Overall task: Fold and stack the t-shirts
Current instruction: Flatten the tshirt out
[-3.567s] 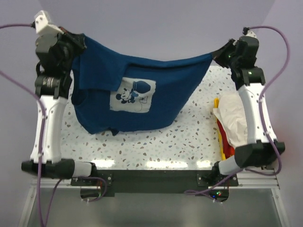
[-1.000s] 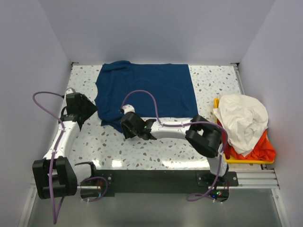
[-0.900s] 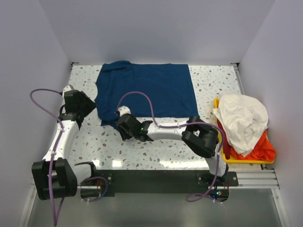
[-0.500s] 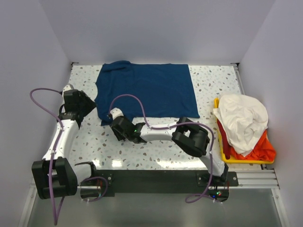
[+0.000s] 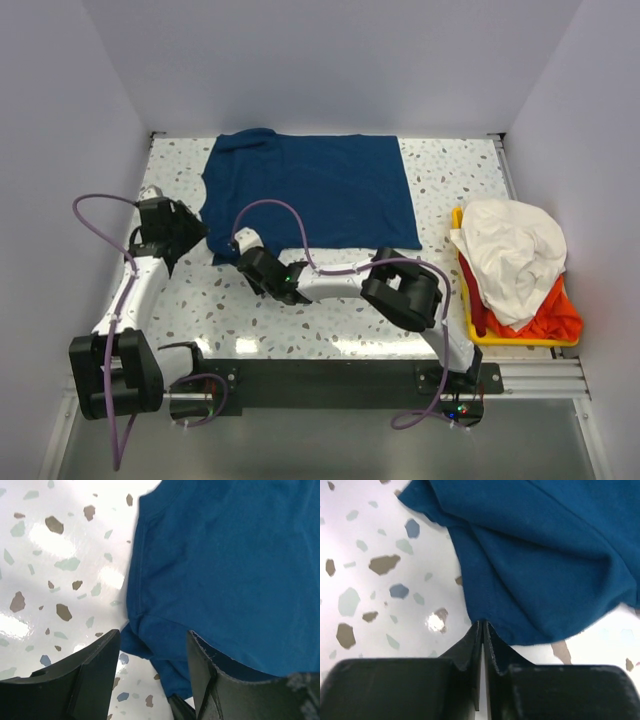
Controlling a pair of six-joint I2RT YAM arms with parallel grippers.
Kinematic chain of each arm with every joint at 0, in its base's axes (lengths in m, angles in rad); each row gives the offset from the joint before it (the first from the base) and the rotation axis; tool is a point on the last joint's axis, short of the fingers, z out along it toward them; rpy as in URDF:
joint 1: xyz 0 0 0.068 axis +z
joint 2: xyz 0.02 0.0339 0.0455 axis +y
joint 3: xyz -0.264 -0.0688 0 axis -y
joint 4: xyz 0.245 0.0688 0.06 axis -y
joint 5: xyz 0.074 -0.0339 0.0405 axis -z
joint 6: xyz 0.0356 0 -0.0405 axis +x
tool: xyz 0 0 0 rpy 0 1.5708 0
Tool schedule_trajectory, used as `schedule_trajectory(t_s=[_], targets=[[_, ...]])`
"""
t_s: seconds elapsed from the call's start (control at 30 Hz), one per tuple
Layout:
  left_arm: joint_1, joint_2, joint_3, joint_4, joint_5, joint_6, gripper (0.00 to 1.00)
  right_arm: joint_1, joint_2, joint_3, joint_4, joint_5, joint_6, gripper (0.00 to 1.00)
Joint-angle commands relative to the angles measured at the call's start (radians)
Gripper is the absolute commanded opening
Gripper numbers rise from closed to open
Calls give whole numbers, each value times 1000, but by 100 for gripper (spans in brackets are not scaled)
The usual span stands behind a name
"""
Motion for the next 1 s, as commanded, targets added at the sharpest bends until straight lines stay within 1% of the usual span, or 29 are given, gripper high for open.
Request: schedule_trajectory(t_s=[0.0, 0.17, 0.33, 0.4, 0.5, 0.6, 0.73, 0.8, 0.83, 0.9, 0.97], targets=[[6, -2, -39, 53, 32, 6, 59, 3, -63, -83, -24, 46, 14, 5], [4, -2, -96, 64, 48, -2, 59, 4, -149, -169, -75, 32, 16, 0], [1, -6, -160, 75, 68, -8, 59, -2, -207, -221, -120, 6, 2, 0], [-4, -11, -194, 78, 83, -11, 58, -9, -221, -243, -129, -38, -1, 0], [-25, -23, -231, 88, 92, -22, 58, -31, -240, -270, -130, -84, 7, 0], [-63, -43, -285, 96, 86, -36, 57, -54, -257, -293, -132, -112, 11, 0], [-129, -87, -329, 91, 63, -68, 57, -87, -272, -322, -126, -191, 5, 0], [-128, -109, -354, 96, 72, -76, 57, -94, -281, -341, -118, -202, 0, 0], [-157, -130, -361, 95, 71, -77, 57, -95, -287, -347, -117, -207, -3, 0], [-160, -146, -374, 85, 66, -74, 57, -106, -298, -359, -118, -218, -1, 0], [-165, -151, -377, 85, 69, -62, 55, -115, -322, -367, -117, -234, 0, 0]])
